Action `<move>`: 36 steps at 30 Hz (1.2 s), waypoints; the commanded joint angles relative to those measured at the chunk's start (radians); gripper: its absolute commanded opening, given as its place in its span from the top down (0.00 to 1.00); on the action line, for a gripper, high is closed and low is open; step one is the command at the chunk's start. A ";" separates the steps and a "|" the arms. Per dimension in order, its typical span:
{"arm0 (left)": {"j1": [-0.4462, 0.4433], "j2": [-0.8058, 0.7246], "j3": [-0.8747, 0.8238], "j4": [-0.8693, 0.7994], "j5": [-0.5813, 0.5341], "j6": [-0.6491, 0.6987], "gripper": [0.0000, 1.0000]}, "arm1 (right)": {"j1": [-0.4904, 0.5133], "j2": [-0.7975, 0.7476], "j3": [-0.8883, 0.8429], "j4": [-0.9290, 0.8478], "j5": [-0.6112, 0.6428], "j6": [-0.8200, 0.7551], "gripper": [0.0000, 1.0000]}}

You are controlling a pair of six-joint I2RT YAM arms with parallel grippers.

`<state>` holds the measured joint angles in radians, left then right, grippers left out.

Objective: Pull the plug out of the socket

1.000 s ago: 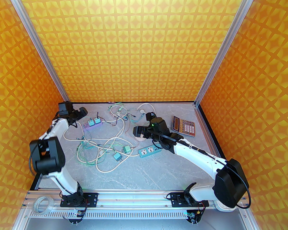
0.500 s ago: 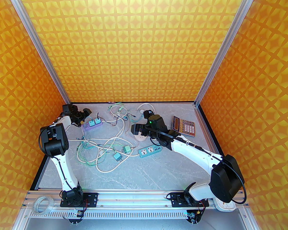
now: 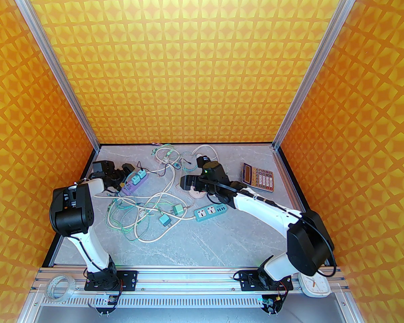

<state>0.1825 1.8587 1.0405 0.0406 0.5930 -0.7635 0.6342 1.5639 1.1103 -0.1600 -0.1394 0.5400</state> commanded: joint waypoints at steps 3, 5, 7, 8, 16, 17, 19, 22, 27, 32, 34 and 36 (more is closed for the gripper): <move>-0.037 -0.102 -0.100 0.081 -0.052 -0.100 0.01 | 0.024 0.037 0.046 -0.001 -0.017 0.007 0.01; -0.028 -0.140 -0.098 0.031 -0.104 -0.069 0.00 | 0.027 0.037 0.046 -0.003 -0.017 0.009 0.01; -0.015 -0.177 -0.059 -0.054 -0.145 -0.008 0.01 | 0.028 0.036 0.051 -0.011 -0.016 0.005 0.02; -0.008 -0.194 -0.034 -0.096 -0.160 0.032 0.01 | 0.031 0.035 0.053 -0.017 -0.016 0.001 0.01; -0.016 -0.328 0.124 -0.370 -0.272 0.330 0.04 | 0.039 0.042 0.043 0.009 -0.022 0.007 0.01; -0.029 -0.349 0.108 -0.369 -0.273 0.357 0.07 | 0.039 0.047 0.043 0.013 -0.026 0.008 0.02; -0.067 -0.387 0.074 -0.375 -0.293 0.419 0.15 | 0.041 0.055 0.048 0.022 -0.034 0.010 0.02; -0.147 -0.414 0.040 -0.397 -0.364 0.536 0.16 | 0.044 0.060 0.054 0.024 -0.045 0.006 0.01; -0.269 -0.414 0.009 -0.435 -0.463 0.642 0.25 | 0.044 0.043 0.044 0.032 -0.049 -0.009 0.02; -0.274 -0.411 -0.024 -0.445 -0.472 0.642 0.26 | 0.044 0.020 0.018 0.042 -0.047 -0.019 0.01; -0.276 -0.398 -0.033 -0.456 -0.476 0.656 0.33 | 0.044 0.016 0.011 0.042 -0.045 -0.026 0.02; -0.276 -0.370 -0.032 -0.472 -0.478 0.680 0.32 | 0.044 0.012 0.011 0.042 -0.046 -0.030 0.02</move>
<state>-0.0963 1.4555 1.0233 -0.3908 0.1490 -0.1406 0.6724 1.6100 1.1358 -0.1410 -0.1696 0.5343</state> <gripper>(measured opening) 0.675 0.985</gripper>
